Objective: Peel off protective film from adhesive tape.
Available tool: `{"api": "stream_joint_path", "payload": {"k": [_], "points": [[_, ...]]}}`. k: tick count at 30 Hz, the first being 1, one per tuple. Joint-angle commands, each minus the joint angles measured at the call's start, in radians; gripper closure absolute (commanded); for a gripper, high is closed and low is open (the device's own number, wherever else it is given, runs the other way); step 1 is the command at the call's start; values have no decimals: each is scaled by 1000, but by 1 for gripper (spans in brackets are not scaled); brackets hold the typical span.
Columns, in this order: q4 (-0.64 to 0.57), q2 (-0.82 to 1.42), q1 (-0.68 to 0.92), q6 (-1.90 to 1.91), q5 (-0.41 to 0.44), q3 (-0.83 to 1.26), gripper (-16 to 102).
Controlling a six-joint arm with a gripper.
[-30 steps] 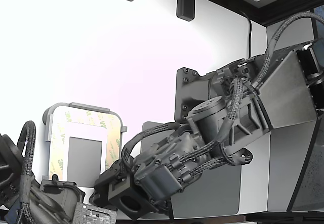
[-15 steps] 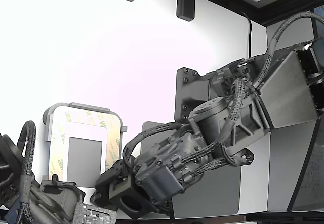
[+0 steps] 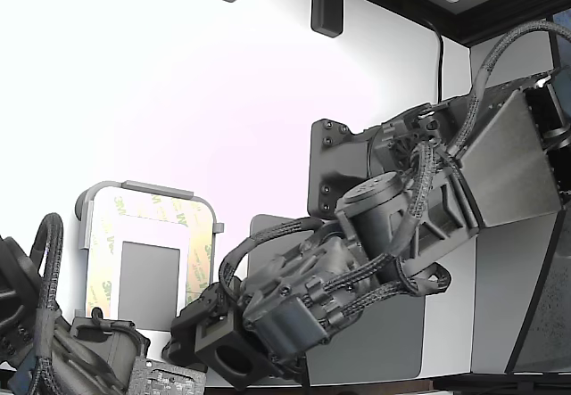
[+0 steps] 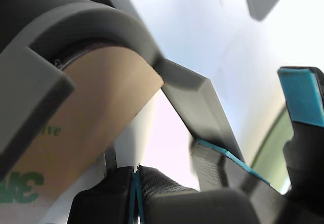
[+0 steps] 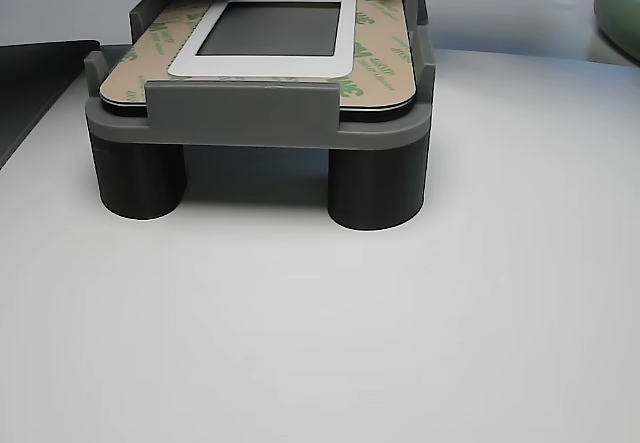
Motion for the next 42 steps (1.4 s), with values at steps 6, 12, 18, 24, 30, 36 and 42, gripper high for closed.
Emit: {"api": "stream_joint_path", "payload": {"k": [6,12,18,24,30,36,42], "points": [[8,46,-6,0,2,-15,96],[-2,54,-6,0,3,-2,96],[31,28,-9,-23,3,-57,96],[21,14,-15,-37,-5,-63,96],[-11,3,-29,-49,-28,-46,96],[-11,-3,-32,-54,-31,-51,96],[-23,-11,-41,-57,-41,-46,96]]}}
